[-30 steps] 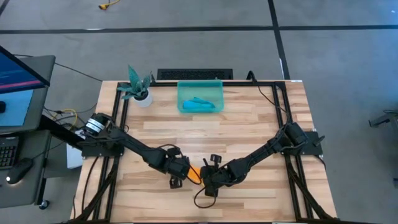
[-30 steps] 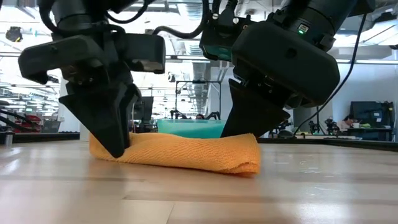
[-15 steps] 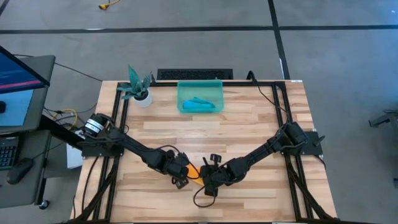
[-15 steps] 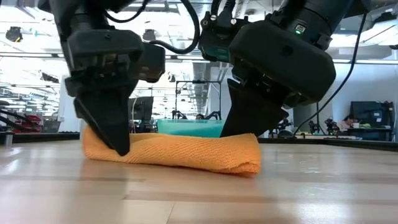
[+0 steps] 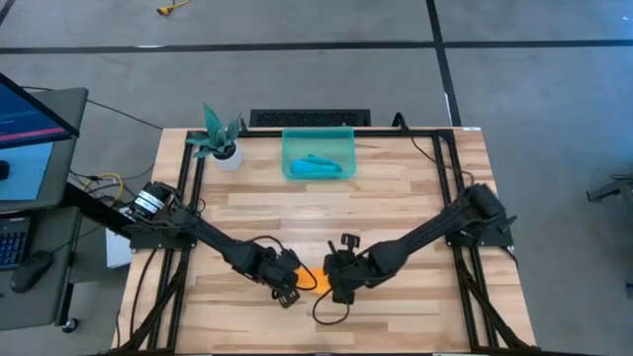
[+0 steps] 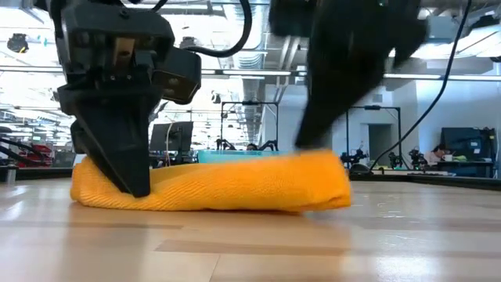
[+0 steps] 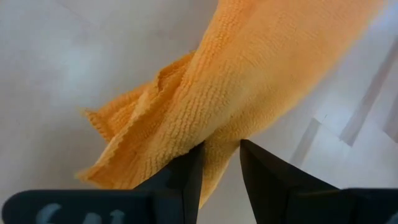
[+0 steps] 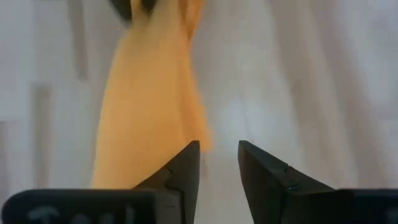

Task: Roll microfiber towels into tight, uniform cylinder then place into a basket
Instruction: Roll the orange microfiber cloth

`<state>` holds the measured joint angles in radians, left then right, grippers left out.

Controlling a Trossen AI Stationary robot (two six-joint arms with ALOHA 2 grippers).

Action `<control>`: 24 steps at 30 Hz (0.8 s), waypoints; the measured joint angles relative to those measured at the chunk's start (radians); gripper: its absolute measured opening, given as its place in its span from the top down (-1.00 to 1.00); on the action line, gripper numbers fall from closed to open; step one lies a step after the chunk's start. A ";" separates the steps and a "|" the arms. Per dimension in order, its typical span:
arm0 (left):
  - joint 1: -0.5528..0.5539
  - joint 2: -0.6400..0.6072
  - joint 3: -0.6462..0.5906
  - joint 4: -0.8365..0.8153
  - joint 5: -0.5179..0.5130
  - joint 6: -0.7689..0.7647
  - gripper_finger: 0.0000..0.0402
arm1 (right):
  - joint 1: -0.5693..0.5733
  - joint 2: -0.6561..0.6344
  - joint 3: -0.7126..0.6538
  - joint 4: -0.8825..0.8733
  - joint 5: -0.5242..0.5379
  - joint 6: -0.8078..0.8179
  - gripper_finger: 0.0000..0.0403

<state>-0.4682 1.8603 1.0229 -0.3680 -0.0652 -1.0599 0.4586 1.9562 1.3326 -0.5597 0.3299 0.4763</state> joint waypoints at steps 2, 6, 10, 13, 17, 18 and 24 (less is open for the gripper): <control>-0.003 0.001 0.000 0.008 0.004 0.000 0.48 | 0.010 -0.055 0.005 -0.019 0.048 -0.020 0.35; -0.006 0.001 0.000 0.009 0.005 0.001 0.48 | 0.060 -0.142 0.003 -0.107 0.177 -0.030 0.42; -0.011 0.002 0.000 0.010 -0.007 0.021 0.48 | 0.161 -0.217 -0.057 -0.136 0.305 0.007 0.46; -0.012 0.002 0.000 0.012 -0.010 0.024 0.48 | 0.223 -0.233 -0.132 -0.117 0.360 0.074 0.47; -0.012 0.002 -0.001 0.015 -0.021 0.024 0.48 | 0.242 -0.232 -0.225 -0.027 0.385 0.141 0.47; -0.012 0.002 -0.001 0.015 -0.022 0.024 0.48 | 0.236 -0.232 -0.242 0.016 0.382 0.149 0.46; -0.012 0.002 -0.001 0.017 -0.025 0.024 0.48 | 0.146 -0.232 -0.279 0.212 0.309 0.108 0.46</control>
<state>-0.4801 1.8622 1.0218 -0.3513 -0.0902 -1.0358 0.6044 1.7237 1.0538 -0.3474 0.6391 0.5845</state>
